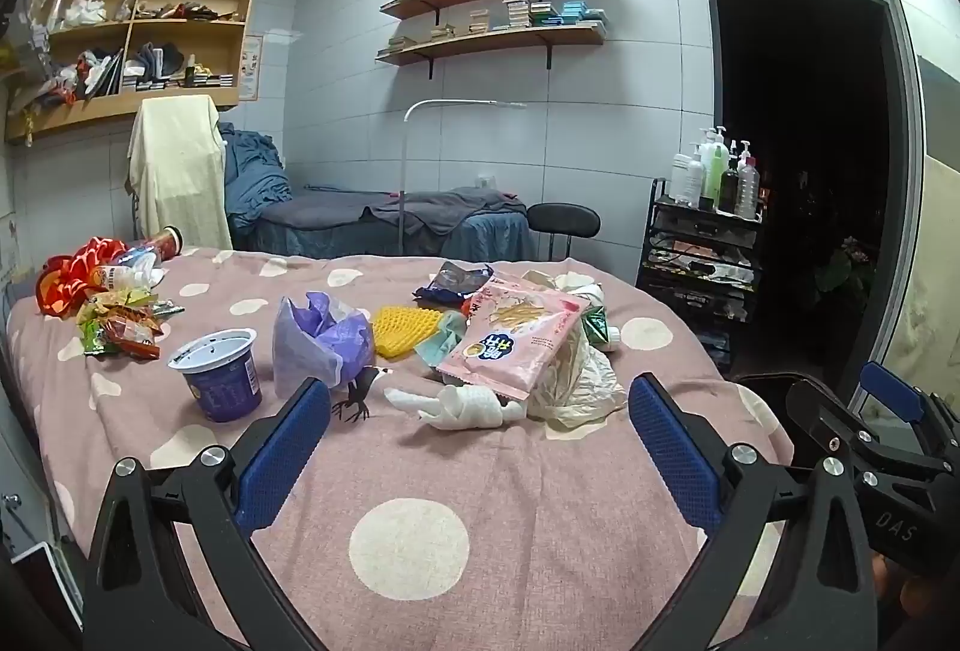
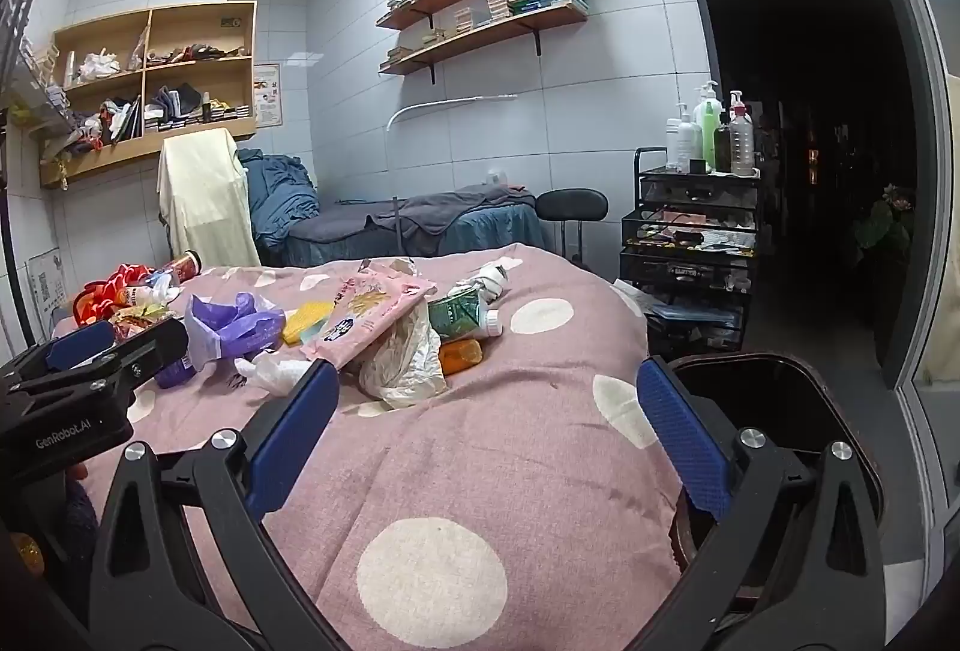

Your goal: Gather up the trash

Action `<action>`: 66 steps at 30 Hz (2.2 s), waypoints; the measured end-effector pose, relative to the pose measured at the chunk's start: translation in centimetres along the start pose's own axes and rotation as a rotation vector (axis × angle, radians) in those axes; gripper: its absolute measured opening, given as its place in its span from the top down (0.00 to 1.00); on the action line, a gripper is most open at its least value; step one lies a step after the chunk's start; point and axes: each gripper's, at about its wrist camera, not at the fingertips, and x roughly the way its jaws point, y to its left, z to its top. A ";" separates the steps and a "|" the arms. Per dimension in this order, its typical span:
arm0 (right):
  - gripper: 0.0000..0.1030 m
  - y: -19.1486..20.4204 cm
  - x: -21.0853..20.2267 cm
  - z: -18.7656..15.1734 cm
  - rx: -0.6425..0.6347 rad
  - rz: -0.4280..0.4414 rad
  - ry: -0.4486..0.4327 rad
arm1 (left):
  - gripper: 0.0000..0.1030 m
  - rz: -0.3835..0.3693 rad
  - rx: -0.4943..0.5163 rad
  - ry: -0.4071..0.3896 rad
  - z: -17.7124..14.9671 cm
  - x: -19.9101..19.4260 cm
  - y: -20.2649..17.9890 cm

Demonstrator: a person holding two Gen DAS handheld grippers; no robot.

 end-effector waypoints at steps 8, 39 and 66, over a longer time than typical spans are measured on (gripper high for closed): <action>0.04 -0.1 0.0 0.0 0.004 0.001 0.007 | 0.05 0.000 0.013 -0.002 0.0 0.0 -0.1; 0.04 0.4 0.2 -0.2 -0.005 0.026 0.031 | 0.05 0.008 -0.006 0.023 -0.5 0.3 0.7; 0.04 0.6 0.4 -0.4 -0.008 0.030 0.039 | 0.05 0.010 -0.007 0.030 -0.8 0.4 0.9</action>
